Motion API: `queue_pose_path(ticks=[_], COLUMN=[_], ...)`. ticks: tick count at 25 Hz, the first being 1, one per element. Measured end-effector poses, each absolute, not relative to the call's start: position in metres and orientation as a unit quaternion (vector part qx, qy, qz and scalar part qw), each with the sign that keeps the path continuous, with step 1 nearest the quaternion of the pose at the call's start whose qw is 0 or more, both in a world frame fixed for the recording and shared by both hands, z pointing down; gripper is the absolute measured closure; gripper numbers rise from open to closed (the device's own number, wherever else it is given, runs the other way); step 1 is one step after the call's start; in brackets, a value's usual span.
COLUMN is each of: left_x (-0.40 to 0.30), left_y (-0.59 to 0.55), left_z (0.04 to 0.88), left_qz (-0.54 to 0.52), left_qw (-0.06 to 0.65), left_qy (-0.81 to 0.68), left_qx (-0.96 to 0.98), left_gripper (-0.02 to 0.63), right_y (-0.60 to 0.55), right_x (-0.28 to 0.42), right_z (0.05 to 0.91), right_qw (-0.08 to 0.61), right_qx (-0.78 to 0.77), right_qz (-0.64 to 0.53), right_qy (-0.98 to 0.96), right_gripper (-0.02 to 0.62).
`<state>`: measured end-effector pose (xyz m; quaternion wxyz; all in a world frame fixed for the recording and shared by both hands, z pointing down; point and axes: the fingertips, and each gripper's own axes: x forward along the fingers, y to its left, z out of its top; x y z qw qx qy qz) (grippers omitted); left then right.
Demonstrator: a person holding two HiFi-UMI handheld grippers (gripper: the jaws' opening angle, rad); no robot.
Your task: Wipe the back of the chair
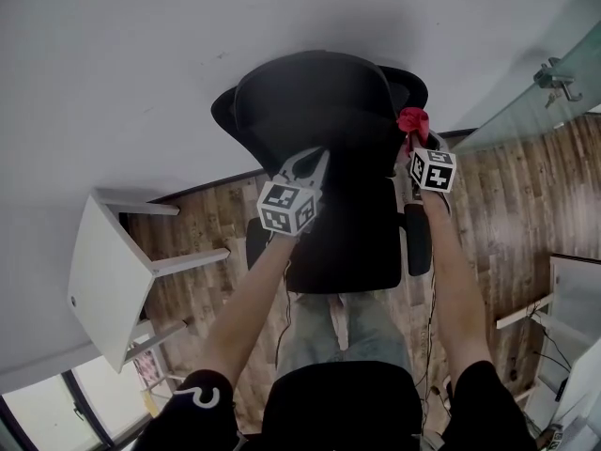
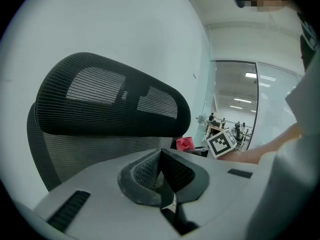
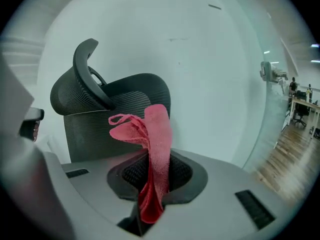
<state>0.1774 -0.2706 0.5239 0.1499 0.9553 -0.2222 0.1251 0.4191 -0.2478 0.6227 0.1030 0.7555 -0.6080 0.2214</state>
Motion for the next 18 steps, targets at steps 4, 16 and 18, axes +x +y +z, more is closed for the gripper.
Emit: queue_pose_path(ticks=[4,16,18], left_x=[0.182,0.127,0.106], left_y=[-0.264,-0.265,-0.268], left_z=[0.520,0.537,0.541], left_qz=[0.125,0.126,0.129], left_qw=[0.146,0.158,0.156], left_qy=[-0.218,-0.238,-0.244], left_qx=[0.957,0.950,0.948], left_gripper=[0.583,0.583,0.583], right_y=[-0.236,-0.244,-0.253], right_x=[0.426,0.315,0.282], right_z=[0.622,0.634,0.639], right_qw=[0.107,0.117,0.116], right_qx=[0.759,0.700,0.686], right_qz=[0.223,0.223,0.223], right_qy=[-0.603,-0.669,-0.683], right_gripper=[0.528,0.528,0.528])
